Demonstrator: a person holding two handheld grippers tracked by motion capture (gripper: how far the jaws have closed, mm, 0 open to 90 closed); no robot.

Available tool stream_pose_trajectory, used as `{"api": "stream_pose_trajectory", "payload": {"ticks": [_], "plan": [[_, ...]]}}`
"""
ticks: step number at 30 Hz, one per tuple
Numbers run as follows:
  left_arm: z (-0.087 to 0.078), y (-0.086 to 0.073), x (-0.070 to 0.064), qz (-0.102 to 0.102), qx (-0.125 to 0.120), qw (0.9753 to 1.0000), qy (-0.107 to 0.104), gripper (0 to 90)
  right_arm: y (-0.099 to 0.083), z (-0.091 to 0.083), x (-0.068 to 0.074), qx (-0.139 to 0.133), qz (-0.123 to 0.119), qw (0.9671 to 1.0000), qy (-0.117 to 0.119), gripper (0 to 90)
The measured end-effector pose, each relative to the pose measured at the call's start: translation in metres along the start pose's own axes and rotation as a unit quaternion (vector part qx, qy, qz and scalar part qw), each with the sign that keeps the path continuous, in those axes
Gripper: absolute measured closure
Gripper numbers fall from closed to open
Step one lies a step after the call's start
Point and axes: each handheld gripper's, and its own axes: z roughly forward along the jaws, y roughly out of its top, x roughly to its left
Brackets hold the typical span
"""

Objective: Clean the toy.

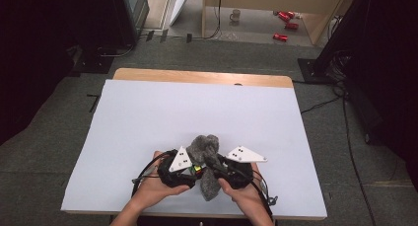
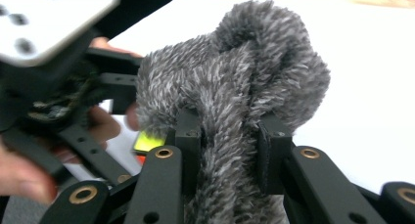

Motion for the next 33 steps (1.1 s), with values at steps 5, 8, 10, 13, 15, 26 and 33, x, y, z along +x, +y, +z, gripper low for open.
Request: {"api": "stream_pose_trajectory", "payload": {"ticks": [5,8,10,13,15,26,33], "plan": [[-0.001,0.001,0.000,0.000,-0.002,1.0000,-0.001,34.5,0.001,-0.003,0.004,-0.005,-0.005,0.9999,0.013,69.6],[-0.002,0.001,0.000,0.000,-0.005,1.0000,-0.004,34.5,0.002,-0.002,0.010,-0.002,-0.022,0.9996,0.016,69.5],[-0.003,0.001,0.000,0.001,-0.005,1.0000,-0.006,34.5,0.002,-0.002,0.004,-0.001,-0.014,0.9999,0.008,69.3],[-0.003,0.000,0.001,0.001,-0.006,1.0000,-0.006,34.5,0.001,-0.003,-0.005,-0.002,-0.001,1.0000,-0.002,69.3],[-0.008,0.000,0.005,-0.010,-0.024,0.9995,-0.015,34.5,0.000,-0.006,-0.016,-0.009,0.016,0.9997,-0.015,69.4],[-0.027,-0.003,0.017,-0.038,-0.123,0.9892,-0.070,34.5,-0.001,-0.011,-0.022,-0.041,0.030,0.9983,0.030,69.4],[-0.032,-0.007,0.024,-0.043,-0.130,0.9883,-0.068,34.5,-0.005,-0.007,-0.022,-0.027,0.006,0.9976,0.064,69.7]]}}
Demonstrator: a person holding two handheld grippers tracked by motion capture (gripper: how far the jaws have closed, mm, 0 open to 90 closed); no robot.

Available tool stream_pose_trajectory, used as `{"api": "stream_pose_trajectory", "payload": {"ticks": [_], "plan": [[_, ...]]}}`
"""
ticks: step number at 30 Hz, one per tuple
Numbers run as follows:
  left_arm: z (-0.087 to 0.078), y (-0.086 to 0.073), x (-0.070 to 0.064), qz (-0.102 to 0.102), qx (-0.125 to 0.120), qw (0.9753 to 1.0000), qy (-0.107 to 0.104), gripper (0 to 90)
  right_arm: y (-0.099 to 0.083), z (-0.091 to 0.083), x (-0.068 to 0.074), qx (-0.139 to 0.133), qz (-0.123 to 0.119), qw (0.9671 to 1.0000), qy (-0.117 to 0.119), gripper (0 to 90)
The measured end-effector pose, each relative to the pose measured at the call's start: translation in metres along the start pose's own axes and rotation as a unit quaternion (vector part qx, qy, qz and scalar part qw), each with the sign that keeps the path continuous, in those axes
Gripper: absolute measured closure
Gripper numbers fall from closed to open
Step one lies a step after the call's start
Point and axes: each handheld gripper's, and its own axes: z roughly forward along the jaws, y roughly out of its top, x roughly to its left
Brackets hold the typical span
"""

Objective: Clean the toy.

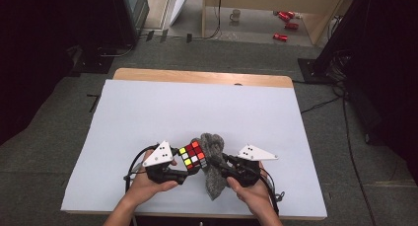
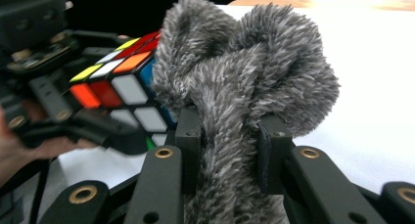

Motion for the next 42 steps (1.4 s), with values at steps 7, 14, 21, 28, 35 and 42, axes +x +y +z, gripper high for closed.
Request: {"api": "stream_pose_trajectory", "payload": {"ticks": [7,14,21,28,35,42], "plan": [[-0.002,-0.003,0.001,0.011,0.006,0.9994,-0.031,34.5,0.004,-0.009,-0.001,-0.023,-0.011,0.9993,0.029,69.7],[-0.007,-0.002,0.005,-0.005,-0.014,0.9993,-0.036,34.5,-0.003,0.000,0.001,0.009,-0.031,0.9991,0.026,70.1],[-0.001,-0.004,0.002,0.004,0.005,0.9994,-0.033,34.5,0.005,-0.010,0.004,-0.019,-0.032,0.9988,0.033,70.1],[-0.013,0.001,0.007,-0.011,-0.029,0.9993,-0.021,34.5,-0.004,0.000,0.002,0.008,-0.043,0.9988,0.019,70.1],[-0.031,0.016,0.010,-0.044,-0.086,0.9952,0.019,34.5,-0.014,0.015,0.011,0.029,-0.056,0.9978,0.022,70.1],[-0.022,0.018,0.003,-0.045,-0.074,0.9962,0.009,34.5,-0.019,0.029,0.033,0.040,-0.078,0.9952,0.044,70.0]]}}
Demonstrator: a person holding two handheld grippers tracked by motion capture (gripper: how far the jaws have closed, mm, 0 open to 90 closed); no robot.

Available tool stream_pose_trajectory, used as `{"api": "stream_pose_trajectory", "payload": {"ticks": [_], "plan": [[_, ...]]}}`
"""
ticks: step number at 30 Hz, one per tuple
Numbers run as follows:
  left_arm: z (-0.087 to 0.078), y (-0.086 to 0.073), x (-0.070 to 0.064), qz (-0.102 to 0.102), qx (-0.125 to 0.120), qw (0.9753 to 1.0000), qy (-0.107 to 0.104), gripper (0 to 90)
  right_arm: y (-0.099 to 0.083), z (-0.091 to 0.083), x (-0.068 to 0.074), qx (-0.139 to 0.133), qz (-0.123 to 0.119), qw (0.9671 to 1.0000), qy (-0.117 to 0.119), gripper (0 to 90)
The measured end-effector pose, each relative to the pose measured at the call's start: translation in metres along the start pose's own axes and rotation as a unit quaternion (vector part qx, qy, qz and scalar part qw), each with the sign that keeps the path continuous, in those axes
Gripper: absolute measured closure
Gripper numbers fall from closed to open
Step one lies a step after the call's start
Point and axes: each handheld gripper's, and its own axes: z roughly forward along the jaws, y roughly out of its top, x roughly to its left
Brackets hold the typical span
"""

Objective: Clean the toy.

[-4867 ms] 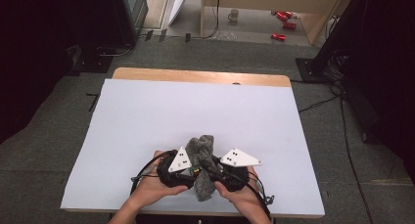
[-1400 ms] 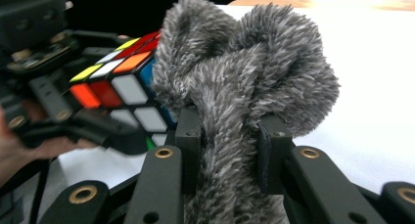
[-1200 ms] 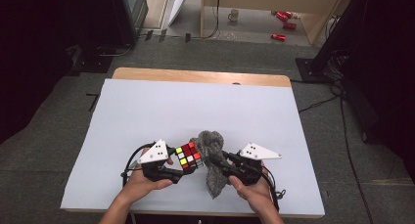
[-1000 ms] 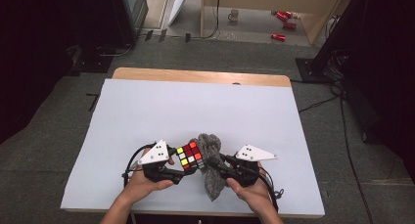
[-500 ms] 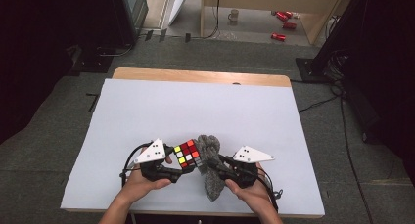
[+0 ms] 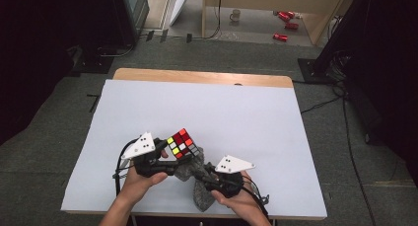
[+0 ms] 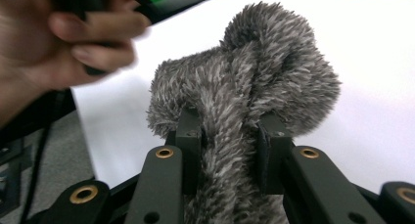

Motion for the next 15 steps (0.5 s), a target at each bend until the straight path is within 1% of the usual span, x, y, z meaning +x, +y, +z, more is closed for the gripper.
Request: {"api": "stream_pose_trajectory", "payload": {"ticks": [1,2,4,5,7,8,9,11,13,15], "plan": [[0.003,-0.001,-0.002,-0.002,0.003,1.0000,-0.005,34.5,0.001,0.001,0.004,-0.006,-0.004,1.0000,0.005,70.0],[0.007,-0.003,-0.003,-0.005,0.006,0.9999,-0.014,34.5,0.002,0.000,0.008,-0.016,-0.008,0.9998,0.005,70.1],[0.008,-0.003,-0.003,-0.006,0.006,0.9998,-0.017,34.5,0.003,0.000,0.009,-0.020,-0.009,0.9998,0.002,70.1],[0.009,-0.004,-0.003,-0.008,0.008,0.9998,-0.019,34.5,0.003,-0.002,0.009,-0.028,-0.007,0.9996,-0.005,70.2],[0.007,-0.005,0.000,-0.011,0.009,0.9997,-0.019,34.5,0.002,-0.005,0.005,-0.036,-0.003,0.9992,-0.015,70.2],[0.007,-0.005,0.000,-0.011,0.009,0.9997,-0.019,34.5,0.002,-0.005,0.005,-0.036,-0.003,0.9992,-0.015,70.2],[0.006,-0.005,0.001,-0.014,0.010,0.9997,-0.018,34.5,0.002,-0.008,0.000,-0.045,0.004,0.9986,-0.026,70.3],[0.006,-0.006,0.002,-0.016,0.010,0.9997,-0.017,34.5,0.002,-0.009,-0.003,-0.049,0.008,0.9983,-0.030,70.4],[0.006,-0.006,0.002,-0.019,0.009,0.9996,-0.020,34.5,0.003,-0.015,-0.011,-0.063,0.026,0.9969,-0.040,70.4],[0.007,-0.006,0.002,-0.018,0.010,0.9996,-0.021,34.5,0.002,-0.014,-0.010,-0.058,0.024,0.9973,-0.038,70.4]]}}
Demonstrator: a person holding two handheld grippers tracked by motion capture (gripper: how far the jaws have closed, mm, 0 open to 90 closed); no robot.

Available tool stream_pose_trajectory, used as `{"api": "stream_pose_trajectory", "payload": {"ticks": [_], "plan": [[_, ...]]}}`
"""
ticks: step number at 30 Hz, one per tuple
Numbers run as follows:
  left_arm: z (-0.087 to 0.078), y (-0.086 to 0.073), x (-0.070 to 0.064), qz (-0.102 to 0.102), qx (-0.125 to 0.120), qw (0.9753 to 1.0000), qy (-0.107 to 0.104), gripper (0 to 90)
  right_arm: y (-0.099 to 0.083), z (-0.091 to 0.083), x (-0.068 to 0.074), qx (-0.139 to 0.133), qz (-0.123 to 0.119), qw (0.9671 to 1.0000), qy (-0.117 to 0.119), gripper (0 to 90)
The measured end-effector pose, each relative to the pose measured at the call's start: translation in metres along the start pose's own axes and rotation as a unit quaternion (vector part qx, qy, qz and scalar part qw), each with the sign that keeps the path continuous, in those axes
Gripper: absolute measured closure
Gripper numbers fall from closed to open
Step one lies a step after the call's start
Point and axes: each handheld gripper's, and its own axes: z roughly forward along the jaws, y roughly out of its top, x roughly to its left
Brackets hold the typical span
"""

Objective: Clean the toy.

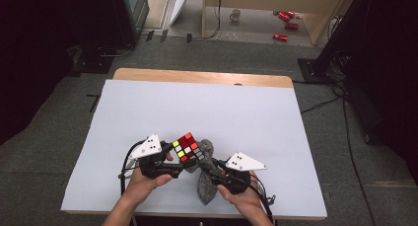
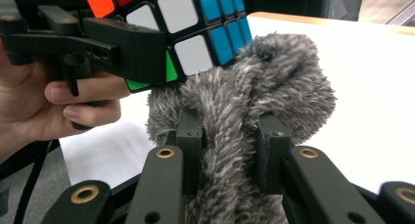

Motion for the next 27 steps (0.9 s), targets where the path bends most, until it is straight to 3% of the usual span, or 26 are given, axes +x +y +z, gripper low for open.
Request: {"api": "stream_pose_trajectory", "payload": {"ticks": [6,9,16,24,27], "plan": [[0.004,-0.001,-0.004,0.007,0.008,0.9999,-0.003,34.5,-0.006,0.013,0.014,0.023,-0.018,0.9993,0.024,70.1],[0.003,-0.001,-0.003,0.006,0.008,0.9999,-0.003,34.5,-0.005,0.013,0.015,0.023,-0.022,0.9993,0.020,70.1],[0.003,-0.002,-0.002,0.006,0.010,0.9999,-0.002,34.5,0.000,-0.001,-0.004,-0.002,0.007,0.9999,-0.009,70.2],[0.007,-0.003,-0.006,0.014,0.018,0.9997,-0.004,34.5,-0.007,0.013,0.011,0.022,-0.016,0.9996,0.011,70.0],[0.005,-0.004,-0.004,0.015,0.018,0.9997,-0.003,34.5,-0.006,0.011,0.010,0.021,-0.016,0.9996,0.009,70.1]]}}
